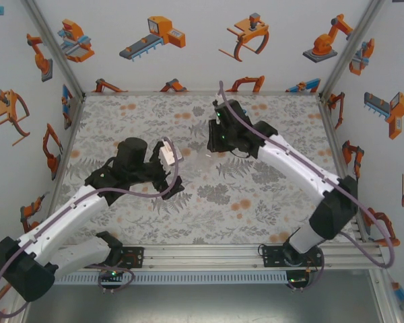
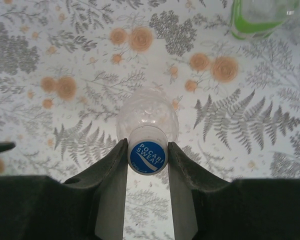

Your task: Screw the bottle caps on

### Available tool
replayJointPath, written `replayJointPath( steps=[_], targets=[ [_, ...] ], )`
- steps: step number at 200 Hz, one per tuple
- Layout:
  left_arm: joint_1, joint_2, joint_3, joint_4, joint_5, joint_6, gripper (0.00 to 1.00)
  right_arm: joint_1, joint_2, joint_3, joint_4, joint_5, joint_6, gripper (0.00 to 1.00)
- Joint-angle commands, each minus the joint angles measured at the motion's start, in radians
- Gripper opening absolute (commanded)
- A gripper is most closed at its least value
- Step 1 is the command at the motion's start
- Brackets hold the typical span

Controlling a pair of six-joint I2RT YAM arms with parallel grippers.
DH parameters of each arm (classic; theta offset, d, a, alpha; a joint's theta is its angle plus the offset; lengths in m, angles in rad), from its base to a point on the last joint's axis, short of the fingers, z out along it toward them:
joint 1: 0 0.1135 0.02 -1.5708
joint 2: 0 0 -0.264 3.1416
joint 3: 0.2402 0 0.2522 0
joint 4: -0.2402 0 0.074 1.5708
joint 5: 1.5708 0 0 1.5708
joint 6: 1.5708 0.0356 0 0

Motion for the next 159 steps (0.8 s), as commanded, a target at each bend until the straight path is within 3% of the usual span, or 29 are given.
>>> replayJointPath(
  steps=[1, 49, 114, 159],
  targets=[
    [0.012, -0.018, -0.024, 0.055, -0.114, -0.195, 0.97, -0.033, 0.096, 0.137, -0.076, -0.034, -0.126, 0.0],
    [0.022, 0.016, -0.027, 0.003, -0.237, -0.431, 0.97, -0.077, 0.339, 0.438, -0.197, -0.031, -0.222, 0.0],
    [0.023, 0.065, -0.044, -0.014, -0.265, -0.527, 0.97, -0.119, 0.563, 0.747, -0.291, -0.014, -0.269, 0.0],
    [0.023, 0.063, -0.047, -0.008, -0.283, -0.547, 0.97, -0.131, 0.629, 0.805, -0.306, -0.019, -0.272, 0.0]
  ],
)
